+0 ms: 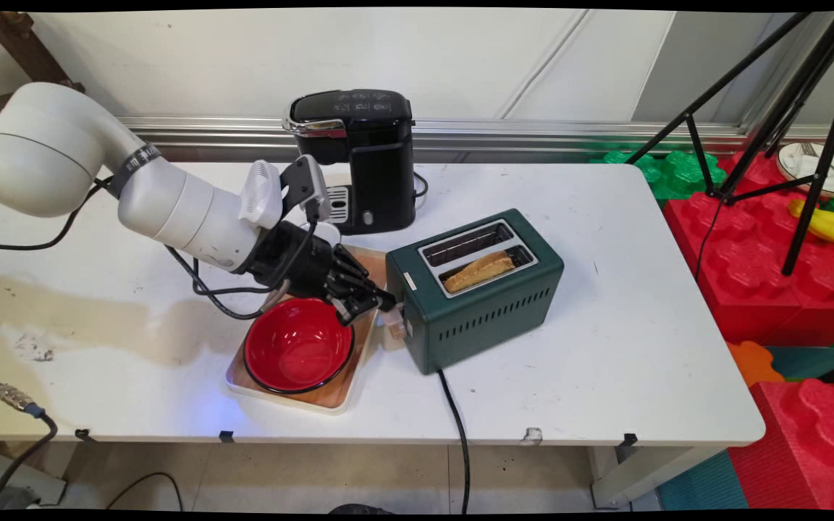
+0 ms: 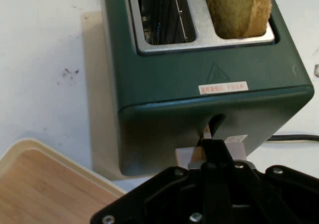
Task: Press the toaster switch
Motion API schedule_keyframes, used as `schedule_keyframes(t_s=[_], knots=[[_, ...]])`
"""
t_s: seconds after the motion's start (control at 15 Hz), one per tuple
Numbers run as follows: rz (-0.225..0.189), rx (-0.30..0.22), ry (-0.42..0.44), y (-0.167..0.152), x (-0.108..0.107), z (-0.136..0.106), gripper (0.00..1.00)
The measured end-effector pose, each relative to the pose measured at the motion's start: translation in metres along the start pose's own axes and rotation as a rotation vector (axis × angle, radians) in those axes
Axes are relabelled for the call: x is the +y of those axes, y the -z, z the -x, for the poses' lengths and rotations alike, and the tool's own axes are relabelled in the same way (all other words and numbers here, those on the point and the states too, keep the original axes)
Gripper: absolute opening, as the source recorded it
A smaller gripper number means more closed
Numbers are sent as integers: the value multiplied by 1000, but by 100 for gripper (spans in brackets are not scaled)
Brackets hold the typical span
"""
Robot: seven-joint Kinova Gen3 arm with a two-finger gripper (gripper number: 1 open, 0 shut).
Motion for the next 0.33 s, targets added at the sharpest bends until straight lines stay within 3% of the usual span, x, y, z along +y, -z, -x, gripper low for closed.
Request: schedule_keyframes(t_s=[0.33], knots=[[4, 0, -12, 4, 0, 6, 0]])
